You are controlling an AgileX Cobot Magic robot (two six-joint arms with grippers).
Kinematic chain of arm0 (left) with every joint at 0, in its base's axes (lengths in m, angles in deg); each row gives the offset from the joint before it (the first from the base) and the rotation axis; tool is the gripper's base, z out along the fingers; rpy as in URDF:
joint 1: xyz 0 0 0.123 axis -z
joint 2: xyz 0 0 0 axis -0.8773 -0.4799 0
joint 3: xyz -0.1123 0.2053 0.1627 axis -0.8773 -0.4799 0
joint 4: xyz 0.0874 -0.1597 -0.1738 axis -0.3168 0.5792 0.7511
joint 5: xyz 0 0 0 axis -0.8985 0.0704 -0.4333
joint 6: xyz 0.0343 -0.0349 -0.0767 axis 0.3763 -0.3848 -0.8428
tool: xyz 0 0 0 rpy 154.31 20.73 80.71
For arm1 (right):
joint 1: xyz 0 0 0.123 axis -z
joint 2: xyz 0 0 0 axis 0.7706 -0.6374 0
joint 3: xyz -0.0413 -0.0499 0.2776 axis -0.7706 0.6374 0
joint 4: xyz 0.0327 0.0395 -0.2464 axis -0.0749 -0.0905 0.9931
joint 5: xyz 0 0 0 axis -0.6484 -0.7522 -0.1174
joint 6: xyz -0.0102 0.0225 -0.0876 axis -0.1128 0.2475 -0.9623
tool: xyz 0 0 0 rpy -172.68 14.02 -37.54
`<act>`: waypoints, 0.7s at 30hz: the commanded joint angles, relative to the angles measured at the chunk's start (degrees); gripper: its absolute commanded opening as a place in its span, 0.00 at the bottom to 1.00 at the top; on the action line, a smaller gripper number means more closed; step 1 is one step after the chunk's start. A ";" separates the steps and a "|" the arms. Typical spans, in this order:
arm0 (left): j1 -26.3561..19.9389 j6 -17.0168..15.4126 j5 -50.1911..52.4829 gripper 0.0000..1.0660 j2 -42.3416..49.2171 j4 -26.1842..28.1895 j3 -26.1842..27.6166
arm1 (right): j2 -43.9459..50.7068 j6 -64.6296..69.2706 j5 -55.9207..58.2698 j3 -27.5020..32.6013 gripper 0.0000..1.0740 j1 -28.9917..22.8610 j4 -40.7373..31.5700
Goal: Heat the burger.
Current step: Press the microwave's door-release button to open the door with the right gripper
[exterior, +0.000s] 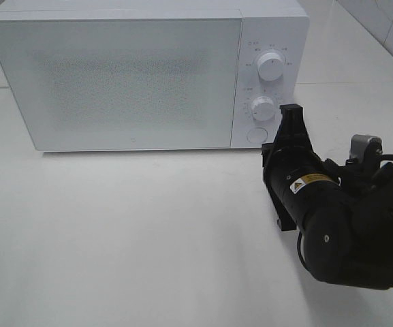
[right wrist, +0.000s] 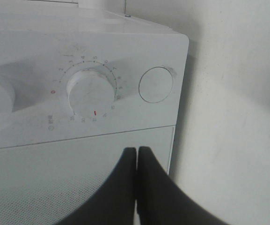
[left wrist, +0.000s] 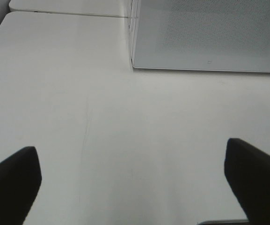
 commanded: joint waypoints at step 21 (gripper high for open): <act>-0.06 0.11 0.52 0.94 0.29 0.46 -0.34 | -8.48 1.95 8.02 -11.12 0.00 10.43 8.42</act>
